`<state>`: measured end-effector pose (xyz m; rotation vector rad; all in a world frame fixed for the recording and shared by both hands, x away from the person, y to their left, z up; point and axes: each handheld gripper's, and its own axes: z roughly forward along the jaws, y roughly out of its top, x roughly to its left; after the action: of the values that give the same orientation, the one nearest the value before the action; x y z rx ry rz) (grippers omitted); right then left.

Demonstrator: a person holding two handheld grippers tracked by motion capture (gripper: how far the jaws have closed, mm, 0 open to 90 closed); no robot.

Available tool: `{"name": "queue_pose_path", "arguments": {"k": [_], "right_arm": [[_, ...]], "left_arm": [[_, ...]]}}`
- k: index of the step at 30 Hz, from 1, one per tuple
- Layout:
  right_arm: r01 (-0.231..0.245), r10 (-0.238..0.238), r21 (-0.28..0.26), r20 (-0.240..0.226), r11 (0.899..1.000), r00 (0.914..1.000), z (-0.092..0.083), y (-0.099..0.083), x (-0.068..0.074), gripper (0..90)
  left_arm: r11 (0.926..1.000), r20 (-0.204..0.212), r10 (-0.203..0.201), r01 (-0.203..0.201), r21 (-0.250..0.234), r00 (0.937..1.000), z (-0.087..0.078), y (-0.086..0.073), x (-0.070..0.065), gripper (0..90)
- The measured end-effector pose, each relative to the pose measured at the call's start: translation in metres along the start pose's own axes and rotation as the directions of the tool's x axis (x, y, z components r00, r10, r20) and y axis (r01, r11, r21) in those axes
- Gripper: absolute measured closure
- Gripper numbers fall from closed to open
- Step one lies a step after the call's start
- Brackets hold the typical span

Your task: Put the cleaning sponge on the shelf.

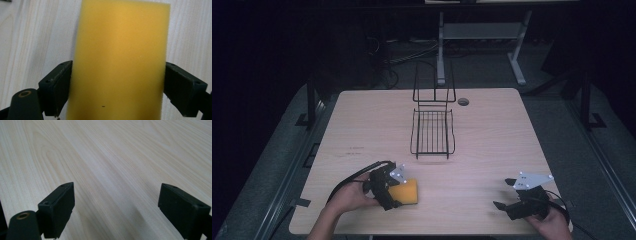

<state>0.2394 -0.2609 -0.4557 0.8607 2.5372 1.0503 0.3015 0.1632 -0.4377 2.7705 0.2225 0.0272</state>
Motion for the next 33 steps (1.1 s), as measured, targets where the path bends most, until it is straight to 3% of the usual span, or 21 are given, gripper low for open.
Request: {"name": "queue_pose_path", "arguments": {"k": [25,33], "right_arm": [[0.001,-0.001,0.003,-0.003,1.000,1.0000,0.001,0.000,0.000,13.6],[0.001,-0.001,0.010,-0.008,1.000,1.0000,0.002,0.000,0.000,13.6]], "left_arm": [[1.0000,-0.002,-0.004,0.004,-0.001,1.0000,0.000,0.000,0.002,21.4],[0.9981,-0.002,-0.025,0.025,-0.056,0.9997,-0.009,0.002,0.004,21.5]]}}
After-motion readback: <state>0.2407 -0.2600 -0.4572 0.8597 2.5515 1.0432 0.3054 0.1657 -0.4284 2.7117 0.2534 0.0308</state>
